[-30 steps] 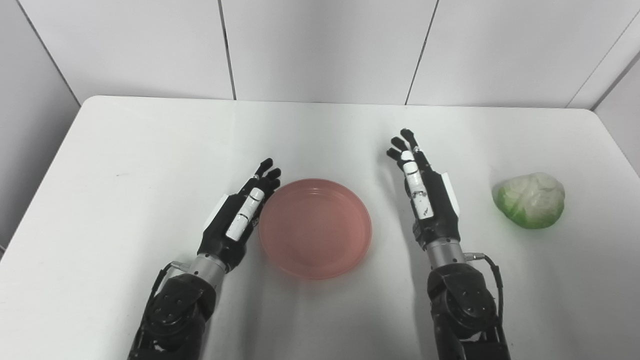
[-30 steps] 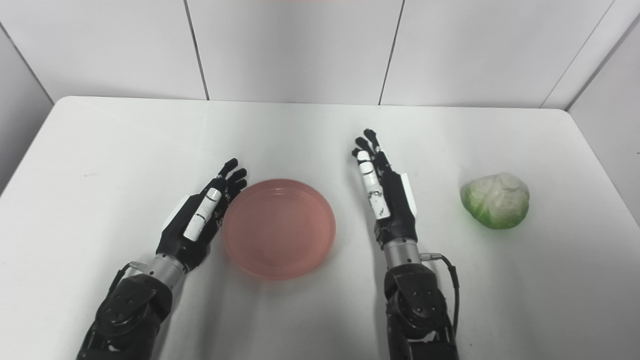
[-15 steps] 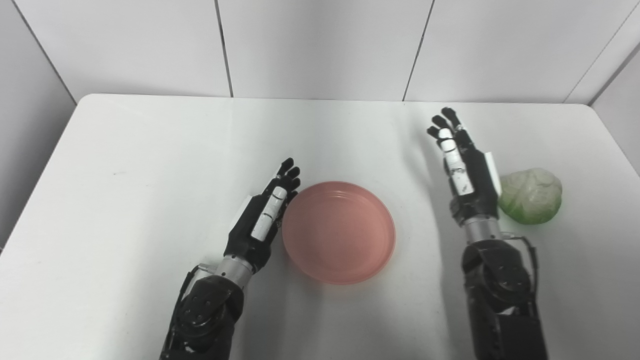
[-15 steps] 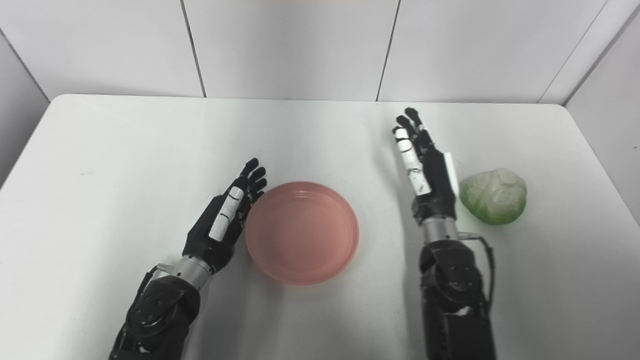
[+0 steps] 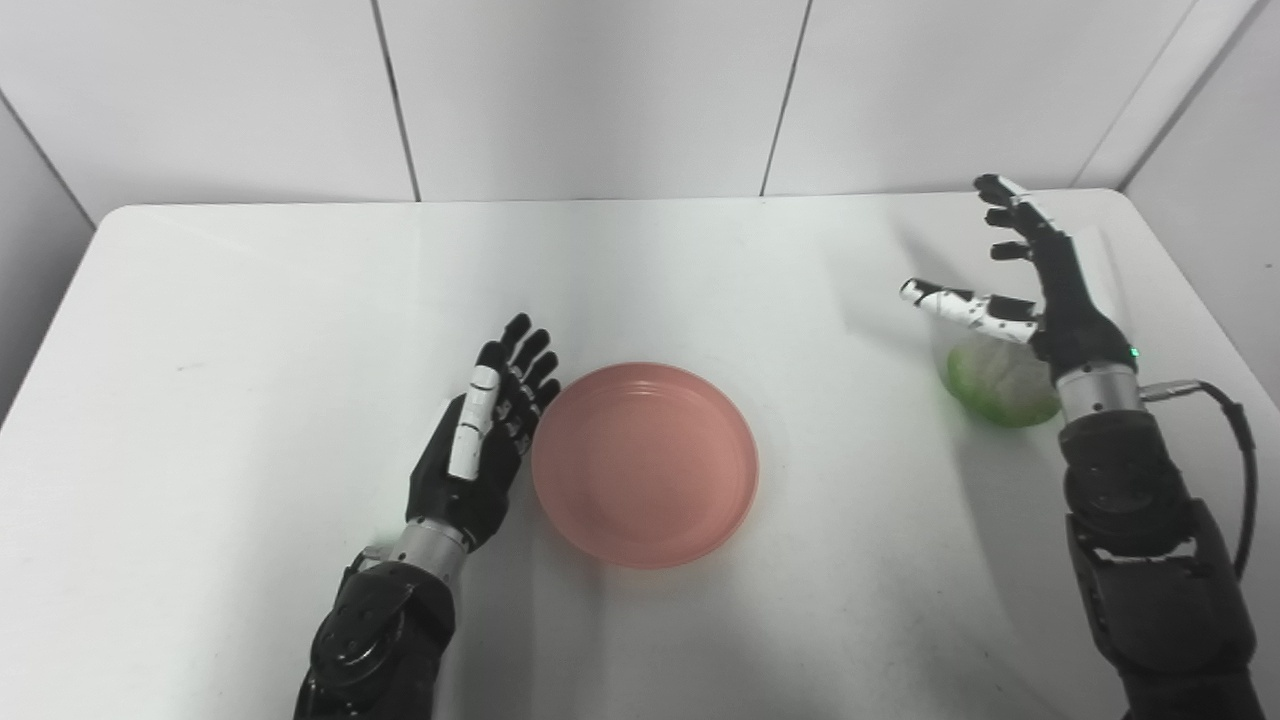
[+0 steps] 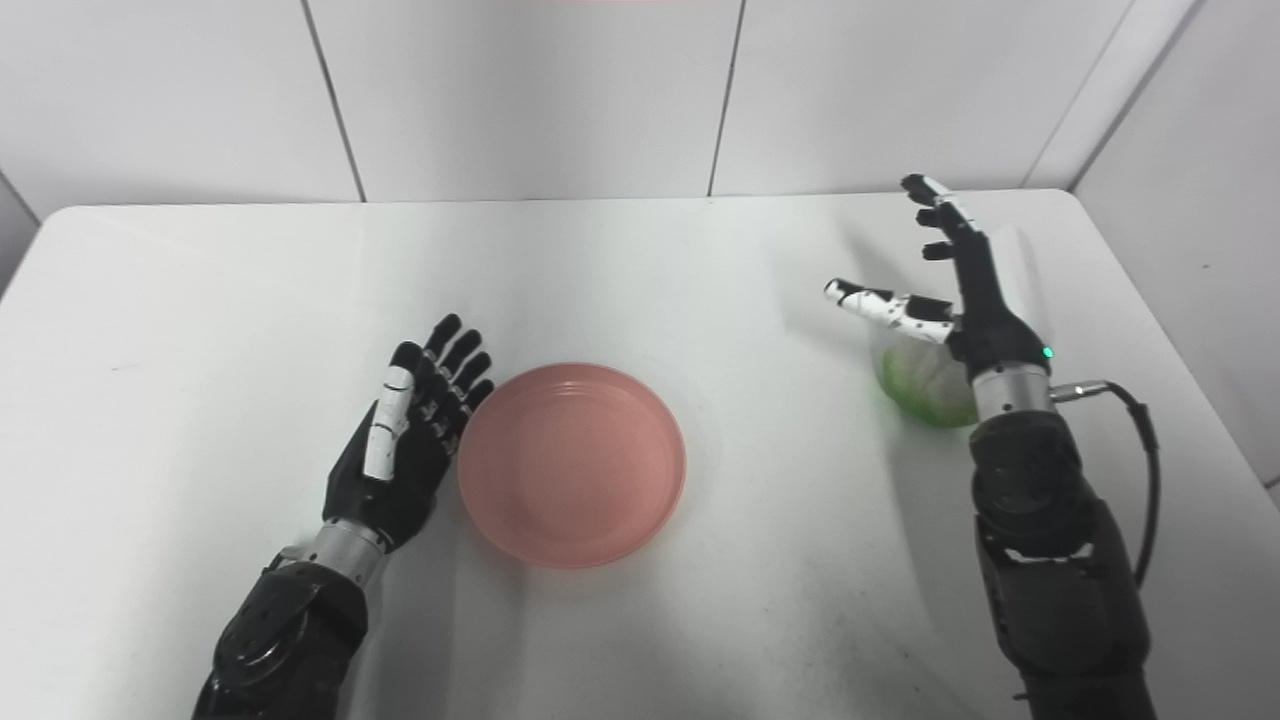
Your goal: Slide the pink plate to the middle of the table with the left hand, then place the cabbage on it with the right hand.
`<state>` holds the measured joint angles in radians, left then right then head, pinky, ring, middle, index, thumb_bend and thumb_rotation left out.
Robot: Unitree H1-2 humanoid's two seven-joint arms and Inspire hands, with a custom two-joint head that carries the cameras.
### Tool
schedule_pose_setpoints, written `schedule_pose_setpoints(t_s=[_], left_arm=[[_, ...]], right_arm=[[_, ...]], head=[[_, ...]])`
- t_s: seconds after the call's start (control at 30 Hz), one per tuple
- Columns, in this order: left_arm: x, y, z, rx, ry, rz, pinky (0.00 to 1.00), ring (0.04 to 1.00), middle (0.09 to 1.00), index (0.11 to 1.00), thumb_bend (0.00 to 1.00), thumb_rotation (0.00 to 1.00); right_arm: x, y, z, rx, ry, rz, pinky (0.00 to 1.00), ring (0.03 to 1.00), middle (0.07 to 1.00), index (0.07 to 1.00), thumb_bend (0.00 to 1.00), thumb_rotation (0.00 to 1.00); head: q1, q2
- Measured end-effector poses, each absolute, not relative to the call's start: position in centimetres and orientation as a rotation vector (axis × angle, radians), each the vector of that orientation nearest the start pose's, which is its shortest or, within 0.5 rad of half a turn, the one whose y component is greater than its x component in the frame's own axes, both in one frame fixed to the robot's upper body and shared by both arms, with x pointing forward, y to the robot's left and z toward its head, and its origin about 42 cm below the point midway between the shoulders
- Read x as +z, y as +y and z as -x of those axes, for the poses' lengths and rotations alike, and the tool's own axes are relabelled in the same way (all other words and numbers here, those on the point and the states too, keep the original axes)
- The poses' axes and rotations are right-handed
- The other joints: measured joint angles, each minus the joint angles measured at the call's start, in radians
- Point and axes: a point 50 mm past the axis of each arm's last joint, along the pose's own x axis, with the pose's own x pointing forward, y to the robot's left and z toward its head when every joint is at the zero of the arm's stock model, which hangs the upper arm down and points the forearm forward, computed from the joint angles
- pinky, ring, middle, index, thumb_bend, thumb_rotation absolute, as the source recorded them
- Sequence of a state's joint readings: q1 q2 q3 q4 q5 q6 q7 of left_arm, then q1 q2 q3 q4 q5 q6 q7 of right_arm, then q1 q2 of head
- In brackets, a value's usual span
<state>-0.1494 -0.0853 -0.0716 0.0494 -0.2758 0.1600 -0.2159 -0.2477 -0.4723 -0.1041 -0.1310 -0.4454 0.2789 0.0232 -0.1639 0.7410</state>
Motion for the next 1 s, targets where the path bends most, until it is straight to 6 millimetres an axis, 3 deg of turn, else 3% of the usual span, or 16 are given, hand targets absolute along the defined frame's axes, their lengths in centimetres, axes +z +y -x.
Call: schedule_pose_setpoints(t_s=[0.17, 0.33, 0.63, 0.9, 1.0], left_arm=[[11.8, 14.9, -32.7, -0.344, 0.001, 0.291, 1.0, 1.0, 0.997, 0.991, 0.7, 0.85], [11.3, 15.8, -32.6, -0.359, -0.039, 0.225, 1.0, 0.998, 0.997, 0.988, 0.68, 0.85], [11.0, 16.1, -32.6, -0.358, -0.056, 0.213, 1.0, 0.998, 0.995, 0.978, 0.72, 0.84], [10.9, 16.7, -32.6, -0.377, -0.056, 0.198, 1.0, 1.0, 1.0, 0.988, 0.73, 0.84], [10.9, 16.9, -32.6, -0.387, -0.057, 0.201, 1.0, 1.0, 0.999, 0.987, 0.73, 0.83]], right_arm=[[26.3, -38.4, -34.1, -0.35, -0.032, 1.005, 0.86, 0.952, 0.917, 0.868, 0.87, 0.5], [27.2, -39.1, -33.7, -0.334, 0.028, 1.098, 0.86, 0.951, 0.921, 0.878, 0.91, 0.41], [27.0, -40.1, -33.1, -0.231, 0.254, 1.205, 0.92, 0.985, 0.969, 0.909, 0.99, 0.32], [26.1, -39.7, -33.3, -0.199, 0.318, 1.203, 0.89, 0.981, 0.981, 0.924, 1.0, 0.34], [25.8, -39.7, -33.4, -0.188, 0.335, 1.176, 0.81, 0.976, 0.996, 0.923, 0.95, 0.28]], head=[[-0.037, -0.012], [-0.084, -0.028], [-0.141, -0.04], [-0.181, -0.051], [-0.18, -0.051]])
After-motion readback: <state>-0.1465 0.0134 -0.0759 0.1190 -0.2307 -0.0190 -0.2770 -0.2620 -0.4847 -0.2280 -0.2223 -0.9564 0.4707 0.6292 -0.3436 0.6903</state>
